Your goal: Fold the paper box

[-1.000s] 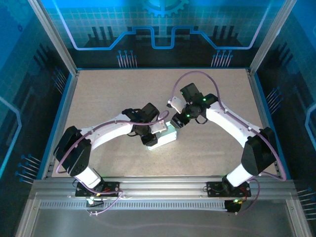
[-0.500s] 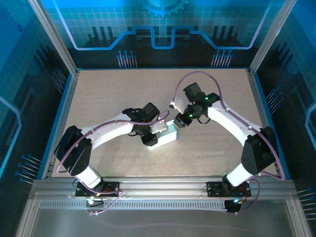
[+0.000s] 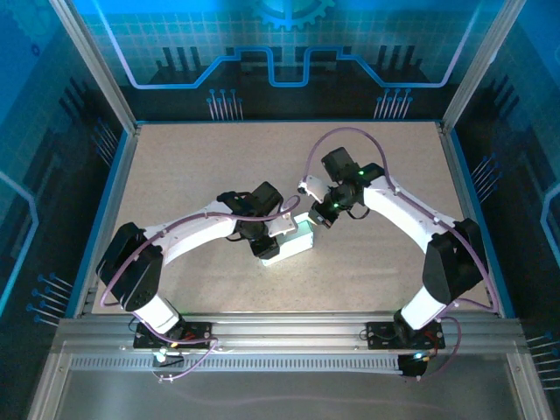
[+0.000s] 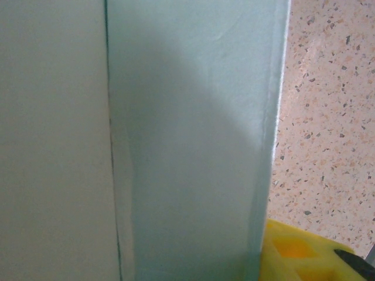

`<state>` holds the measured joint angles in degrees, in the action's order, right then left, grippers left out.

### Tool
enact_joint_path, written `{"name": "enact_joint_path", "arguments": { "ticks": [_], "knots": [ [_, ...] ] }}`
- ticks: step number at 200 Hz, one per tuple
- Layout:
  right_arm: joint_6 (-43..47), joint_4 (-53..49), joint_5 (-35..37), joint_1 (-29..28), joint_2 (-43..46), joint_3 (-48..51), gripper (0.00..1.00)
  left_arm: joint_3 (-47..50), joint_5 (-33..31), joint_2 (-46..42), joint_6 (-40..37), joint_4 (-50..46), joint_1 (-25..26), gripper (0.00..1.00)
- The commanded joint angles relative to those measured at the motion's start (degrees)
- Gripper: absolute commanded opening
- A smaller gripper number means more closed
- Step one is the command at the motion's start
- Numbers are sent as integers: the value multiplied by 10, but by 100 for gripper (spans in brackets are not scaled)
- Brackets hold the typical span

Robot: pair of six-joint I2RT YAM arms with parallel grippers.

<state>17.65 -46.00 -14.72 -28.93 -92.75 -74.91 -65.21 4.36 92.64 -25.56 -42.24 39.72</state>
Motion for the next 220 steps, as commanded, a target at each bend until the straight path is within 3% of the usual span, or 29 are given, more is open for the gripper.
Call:
{"name": "enact_joint_path", "arguments": {
  "ticks": [1, 36, 130, 220],
  "knots": [
    [-18, -9, -2, -15, 15, -2, 0, -4, 6, 17, -3, -13, -2, 51],
    [-102, 18, 43, -21, 35, 22, 0, -6, 5, 11, 2, -15, -3, 57],
    [-298, 69, 122, -66, 97, 86, 0, -13, 4, 19, 20, -21, -2, 55],
    [-380, 177, 245, -125, 159, 180, 0, -26, -2, 27, 30, -22, -1, 50]
  ]
}}
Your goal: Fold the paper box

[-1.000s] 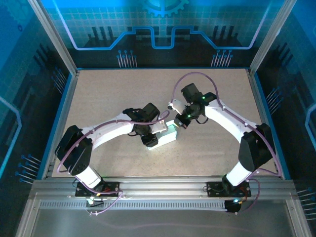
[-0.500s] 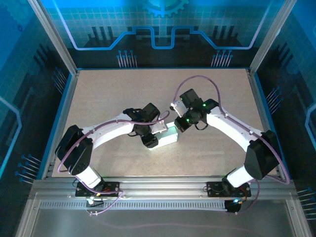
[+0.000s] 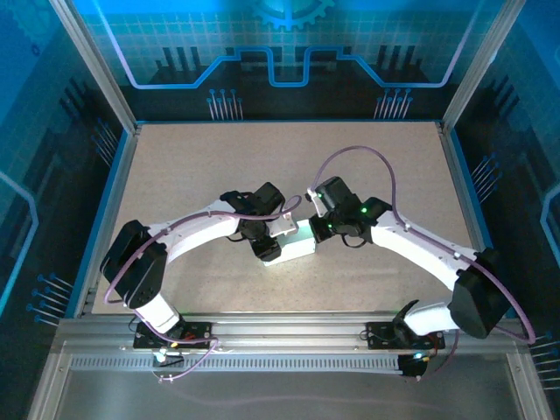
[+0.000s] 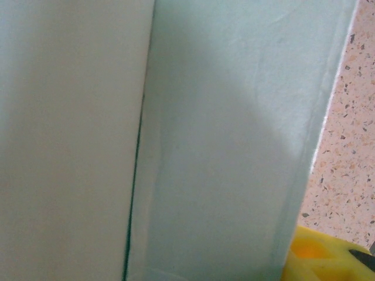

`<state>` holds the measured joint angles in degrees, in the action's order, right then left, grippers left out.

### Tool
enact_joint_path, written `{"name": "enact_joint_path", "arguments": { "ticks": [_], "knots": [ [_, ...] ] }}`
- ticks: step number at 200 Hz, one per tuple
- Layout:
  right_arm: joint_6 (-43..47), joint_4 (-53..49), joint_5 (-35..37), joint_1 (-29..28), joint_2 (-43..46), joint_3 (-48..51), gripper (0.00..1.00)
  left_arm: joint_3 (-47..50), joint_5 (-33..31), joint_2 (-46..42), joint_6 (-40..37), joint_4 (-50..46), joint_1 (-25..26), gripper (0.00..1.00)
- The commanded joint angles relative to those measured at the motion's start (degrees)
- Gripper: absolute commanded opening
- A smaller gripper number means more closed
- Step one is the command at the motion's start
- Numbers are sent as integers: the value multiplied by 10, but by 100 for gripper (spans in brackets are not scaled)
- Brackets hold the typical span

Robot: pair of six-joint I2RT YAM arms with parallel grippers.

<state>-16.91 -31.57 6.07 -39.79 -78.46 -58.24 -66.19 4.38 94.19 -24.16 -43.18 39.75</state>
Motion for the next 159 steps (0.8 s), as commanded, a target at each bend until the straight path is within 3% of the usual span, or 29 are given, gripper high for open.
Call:
{"name": "enact_joint_path", "arguments": {
  "ticks": [1, 159],
  "knots": [
    [-35, 33, 38, -16, 17, 13, 0, -17, -2, 12, 16, -12, -1, 50],
    [-147, 70, 149, -82, 38, 75, 0, -33, -30, 29, 28, -6, 4, 46]
  ]
}}
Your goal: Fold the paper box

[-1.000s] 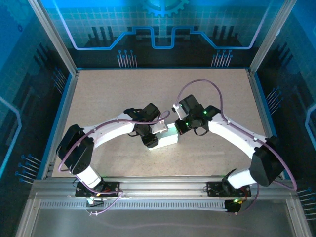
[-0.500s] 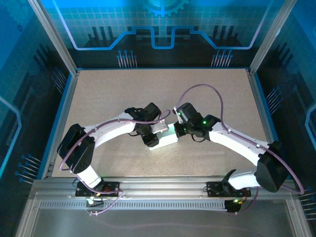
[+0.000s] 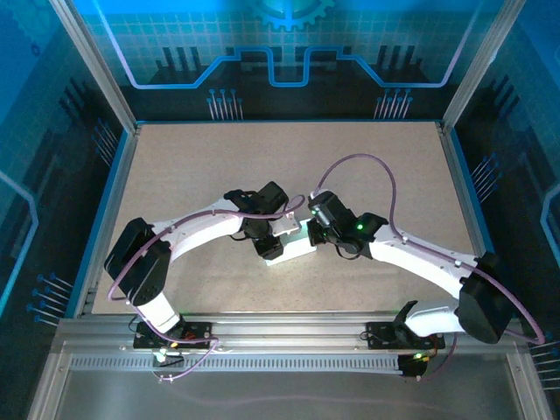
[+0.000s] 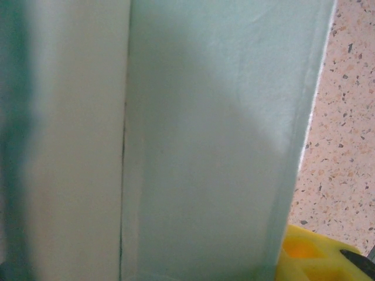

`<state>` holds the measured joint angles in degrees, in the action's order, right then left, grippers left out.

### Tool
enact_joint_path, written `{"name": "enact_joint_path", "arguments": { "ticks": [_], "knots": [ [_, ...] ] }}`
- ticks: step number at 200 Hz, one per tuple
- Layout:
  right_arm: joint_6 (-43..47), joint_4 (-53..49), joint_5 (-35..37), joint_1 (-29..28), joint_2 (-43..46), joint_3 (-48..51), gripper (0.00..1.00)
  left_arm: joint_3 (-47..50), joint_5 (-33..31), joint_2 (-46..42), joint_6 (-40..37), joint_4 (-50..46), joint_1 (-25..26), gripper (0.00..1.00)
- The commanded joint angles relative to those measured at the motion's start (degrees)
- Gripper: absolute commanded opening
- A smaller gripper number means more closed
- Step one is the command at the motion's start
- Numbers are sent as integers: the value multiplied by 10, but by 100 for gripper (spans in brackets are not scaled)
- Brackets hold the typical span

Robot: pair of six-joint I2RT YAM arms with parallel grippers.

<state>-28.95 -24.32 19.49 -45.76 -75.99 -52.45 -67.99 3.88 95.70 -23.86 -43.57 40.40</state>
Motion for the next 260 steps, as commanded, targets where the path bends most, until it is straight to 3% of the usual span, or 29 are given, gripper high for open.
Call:
{"name": "enact_joint_path", "arguments": {
  "ticks": [1, 62, 130, 260],
  "knots": [
    [-27, -1, 16, -23, 14, 17, 0, -15, -25, 14, 25, -2, -2, 46],
    [1, 62, 25, -24, 27, 90, 0, -16, -29, 15, 21, -3, -2, 47],
    [-1, 18, 38, -14, 28, 32, 0, -10, -32, -5, 23, 4, 0, 49],
    [-7, -64, -17, 15, -16, -43, 0, -7, -54, 3, 15, 6, 1, 49]
  ]
}}
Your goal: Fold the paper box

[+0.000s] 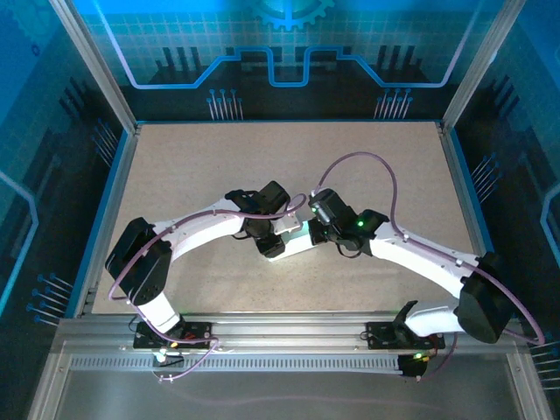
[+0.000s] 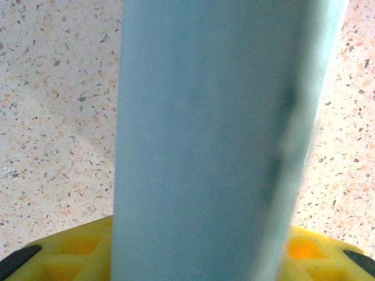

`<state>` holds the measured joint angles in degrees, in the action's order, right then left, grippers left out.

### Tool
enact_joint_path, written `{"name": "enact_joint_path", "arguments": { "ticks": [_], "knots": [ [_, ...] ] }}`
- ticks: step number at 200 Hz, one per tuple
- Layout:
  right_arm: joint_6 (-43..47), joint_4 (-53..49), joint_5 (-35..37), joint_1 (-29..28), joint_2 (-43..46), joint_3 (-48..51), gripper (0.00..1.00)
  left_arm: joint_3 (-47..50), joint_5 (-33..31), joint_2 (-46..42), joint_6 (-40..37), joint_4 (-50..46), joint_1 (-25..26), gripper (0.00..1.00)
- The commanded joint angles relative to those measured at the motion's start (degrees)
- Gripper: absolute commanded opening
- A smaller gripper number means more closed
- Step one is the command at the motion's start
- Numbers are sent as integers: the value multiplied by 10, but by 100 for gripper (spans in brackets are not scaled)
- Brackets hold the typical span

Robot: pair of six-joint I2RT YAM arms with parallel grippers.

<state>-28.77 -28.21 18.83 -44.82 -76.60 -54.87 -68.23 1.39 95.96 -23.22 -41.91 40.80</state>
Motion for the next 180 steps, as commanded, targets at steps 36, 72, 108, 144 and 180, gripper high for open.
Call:
{"name": "enact_joint_path", "arguments": {
  "ticks": [36, 72, 108, 144, 180],
  "knots": [
    [-8, -30, -9, 9, -19, -21, 0, -4, -33, -1, 9, -9, -2, 52],
    [-7, -27, -4, 10, -22, -16, 0, -6, -26, -14, 18, -6, -3, 61],
    [-5, -22, -1, 10, -22, -15, 0, 4, -15, -39, 33, 8, -3, 77],
    [-4, -19, 2, 10, -22, -13, 0, 23, 6, -74, 50, 23, -2, 91],
    [-4, -19, 0, 9, -24, -13, 0, 56, 14, -134, 91, 56, -3, 96]
  ]
}}
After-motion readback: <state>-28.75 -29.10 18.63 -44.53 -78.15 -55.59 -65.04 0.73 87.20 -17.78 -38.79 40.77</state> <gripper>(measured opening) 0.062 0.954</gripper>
